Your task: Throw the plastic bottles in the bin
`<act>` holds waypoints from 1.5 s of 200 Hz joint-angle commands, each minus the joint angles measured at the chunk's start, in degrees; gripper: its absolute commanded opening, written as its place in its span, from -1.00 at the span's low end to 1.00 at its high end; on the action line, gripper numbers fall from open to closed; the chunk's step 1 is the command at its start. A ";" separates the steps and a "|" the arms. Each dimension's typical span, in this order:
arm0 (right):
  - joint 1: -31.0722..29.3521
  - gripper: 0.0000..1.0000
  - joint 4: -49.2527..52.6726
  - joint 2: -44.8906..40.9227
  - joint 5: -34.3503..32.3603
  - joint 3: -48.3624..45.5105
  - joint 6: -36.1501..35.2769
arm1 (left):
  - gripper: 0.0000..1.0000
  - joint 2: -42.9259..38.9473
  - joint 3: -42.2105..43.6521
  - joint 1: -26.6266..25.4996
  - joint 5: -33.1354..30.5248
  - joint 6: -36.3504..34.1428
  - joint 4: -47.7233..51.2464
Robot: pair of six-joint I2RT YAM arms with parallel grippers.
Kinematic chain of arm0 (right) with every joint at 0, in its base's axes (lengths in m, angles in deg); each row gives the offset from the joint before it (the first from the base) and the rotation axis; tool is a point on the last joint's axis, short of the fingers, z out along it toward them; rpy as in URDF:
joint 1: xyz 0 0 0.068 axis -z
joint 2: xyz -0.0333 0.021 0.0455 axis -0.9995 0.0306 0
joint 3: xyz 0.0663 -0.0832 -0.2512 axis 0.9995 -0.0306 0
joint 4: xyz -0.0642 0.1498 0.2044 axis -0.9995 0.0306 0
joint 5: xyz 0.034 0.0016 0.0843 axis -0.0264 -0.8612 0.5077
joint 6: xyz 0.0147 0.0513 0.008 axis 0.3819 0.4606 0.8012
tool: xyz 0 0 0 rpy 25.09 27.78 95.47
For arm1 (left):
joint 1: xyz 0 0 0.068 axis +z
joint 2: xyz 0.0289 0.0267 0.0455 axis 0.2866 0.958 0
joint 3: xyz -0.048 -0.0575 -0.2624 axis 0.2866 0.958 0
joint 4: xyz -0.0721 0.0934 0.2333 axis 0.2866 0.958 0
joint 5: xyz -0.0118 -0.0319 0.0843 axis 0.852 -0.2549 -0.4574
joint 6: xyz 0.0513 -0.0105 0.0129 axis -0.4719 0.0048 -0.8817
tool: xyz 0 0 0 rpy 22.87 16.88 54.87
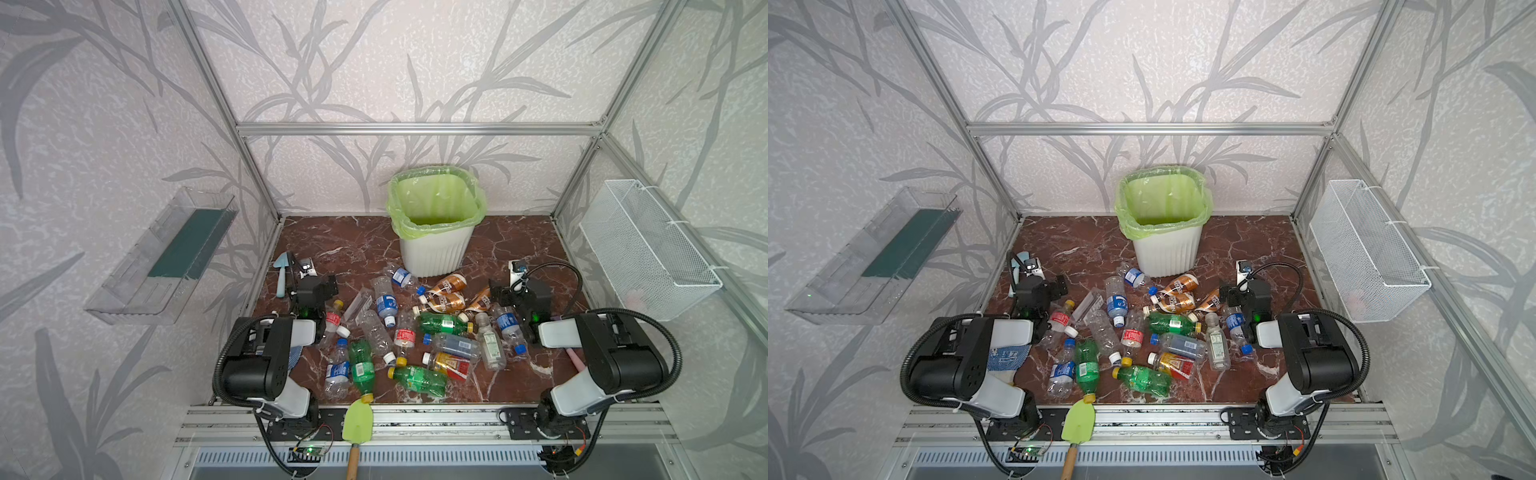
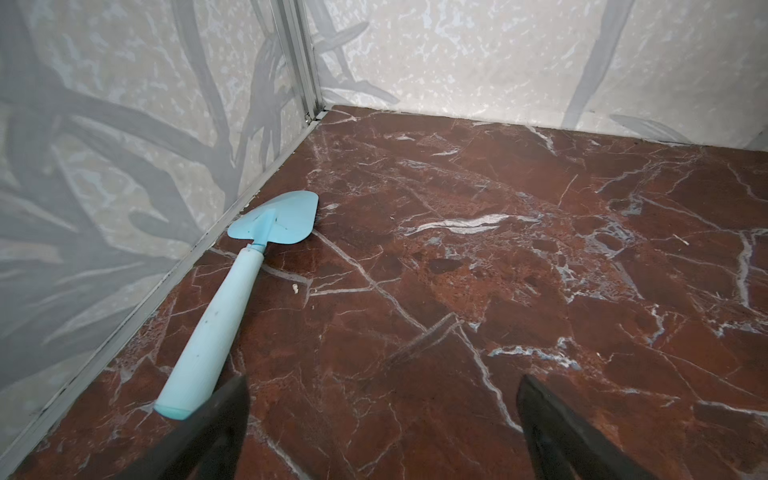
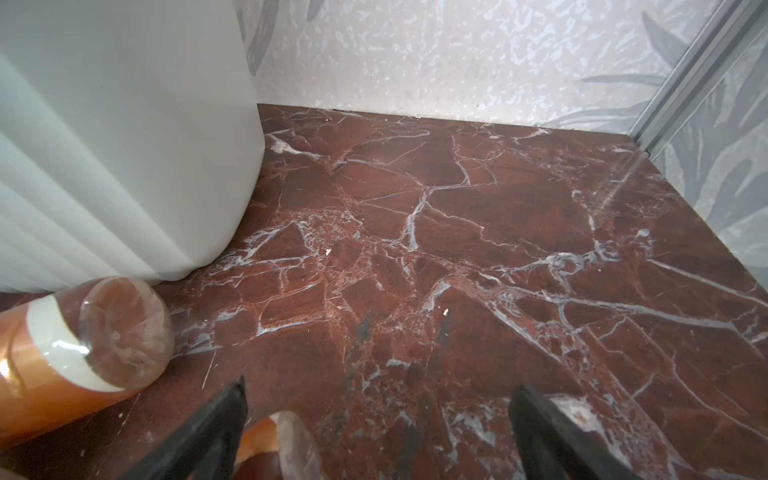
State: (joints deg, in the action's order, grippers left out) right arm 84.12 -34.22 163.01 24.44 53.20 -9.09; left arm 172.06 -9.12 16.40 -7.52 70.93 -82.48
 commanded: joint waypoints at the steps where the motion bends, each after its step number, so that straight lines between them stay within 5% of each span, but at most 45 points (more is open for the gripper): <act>1: -0.10 0.98 0.48 -1.18 0.39 0.85 -0.51 | 0.99 -1.22 0.80 0.08 -0.18 -0.01 0.40; 300: -0.37 0.98 0.47 -1.19 0.11 0.76 -0.76 | 0.99 -1.54 0.79 1.30 2.90 0.26 0.95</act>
State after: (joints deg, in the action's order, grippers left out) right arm 84.04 -34.14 163.01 24.59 53.20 -9.31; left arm 171.93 -9.12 17.52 -5.21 70.97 -82.37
